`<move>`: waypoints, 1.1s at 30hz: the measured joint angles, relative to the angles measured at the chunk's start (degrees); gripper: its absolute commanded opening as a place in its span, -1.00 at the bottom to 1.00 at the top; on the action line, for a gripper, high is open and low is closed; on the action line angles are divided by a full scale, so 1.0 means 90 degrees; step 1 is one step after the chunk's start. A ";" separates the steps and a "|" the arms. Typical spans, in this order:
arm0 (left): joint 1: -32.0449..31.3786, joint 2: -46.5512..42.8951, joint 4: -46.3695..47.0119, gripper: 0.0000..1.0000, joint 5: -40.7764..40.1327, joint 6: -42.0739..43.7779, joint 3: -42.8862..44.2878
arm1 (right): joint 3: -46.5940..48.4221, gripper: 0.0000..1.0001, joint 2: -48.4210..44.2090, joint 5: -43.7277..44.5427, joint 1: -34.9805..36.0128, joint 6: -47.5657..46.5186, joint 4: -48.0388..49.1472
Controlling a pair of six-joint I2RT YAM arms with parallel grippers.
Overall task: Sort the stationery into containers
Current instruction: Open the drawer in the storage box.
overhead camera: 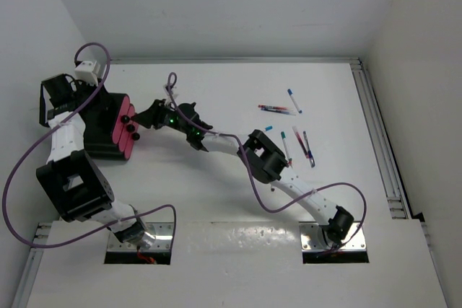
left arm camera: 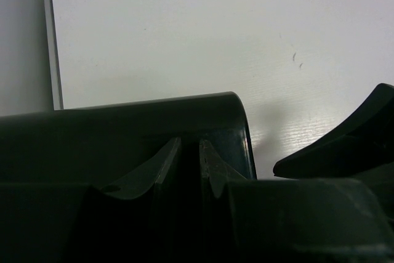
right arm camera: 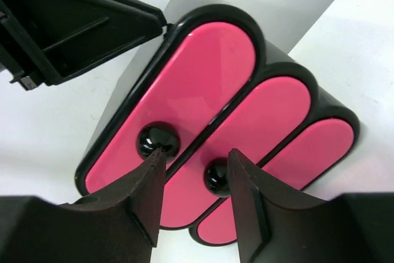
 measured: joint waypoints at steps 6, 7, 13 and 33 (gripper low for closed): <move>0.0000 0.0010 0.0032 -0.50 0.0017 0.0000 0.0002 | 0.0024 -0.07 0.0151 0.0012 0.0039 0.0007 -0.0095; 0.0000 0.0010 0.0029 -0.50 0.0017 0.0000 0.0000 | 0.0024 -0.09 0.0177 0.0015 0.0053 0.0007 -0.0104; 0.0000 0.0010 0.0046 -0.50 0.0022 0.0000 -0.0029 | 0.0061 -0.11 0.0325 0.0034 0.0119 0.0027 -0.0277; 0.0000 0.0019 0.0100 -0.50 0.0046 0.0000 -0.0046 | 0.0389 -0.05 0.0498 0.0206 0.0238 0.0063 -0.0384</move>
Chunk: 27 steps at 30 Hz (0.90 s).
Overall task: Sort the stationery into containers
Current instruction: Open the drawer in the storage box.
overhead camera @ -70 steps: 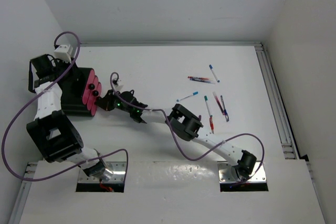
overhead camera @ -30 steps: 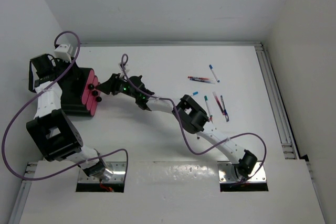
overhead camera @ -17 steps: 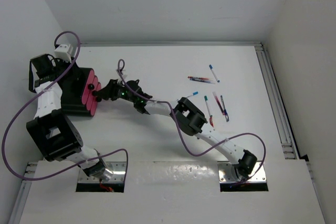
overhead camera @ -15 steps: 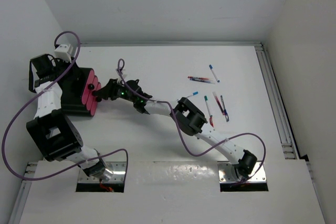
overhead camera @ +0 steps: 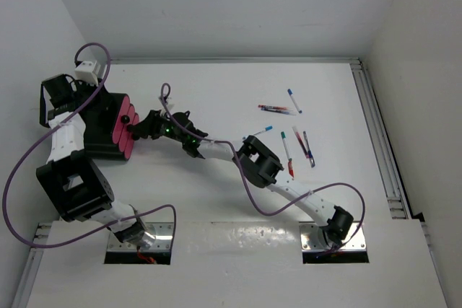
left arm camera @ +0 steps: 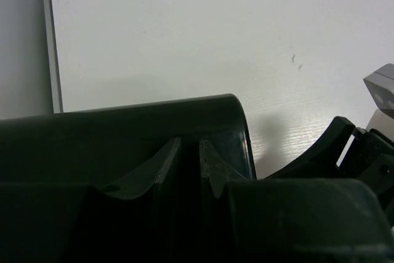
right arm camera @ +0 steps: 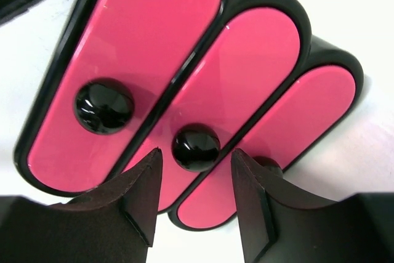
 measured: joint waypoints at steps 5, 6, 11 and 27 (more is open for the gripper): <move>0.0000 0.0017 0.0027 -0.50 0.0019 0.0000 0.0000 | 0.0000 -0.13 0.0041 0.0005 0.0007 -0.0015 -0.0029; 0.0000 0.0017 0.0027 -0.50 0.0022 0.0000 0.0000 | 0.0005 -0.15 0.0041 0.0005 0.0010 -0.0019 -0.0027; 0.0000 0.0017 0.0070 -0.50 0.0039 0.0000 -0.0027 | 0.0044 -0.17 0.0044 0.0051 0.0015 -0.0051 -0.0007; 0.0000 0.0019 0.0100 -0.50 0.0046 0.0000 -0.0039 | 0.0034 -1.00 0.0104 0.0112 0.0024 -0.0163 0.0236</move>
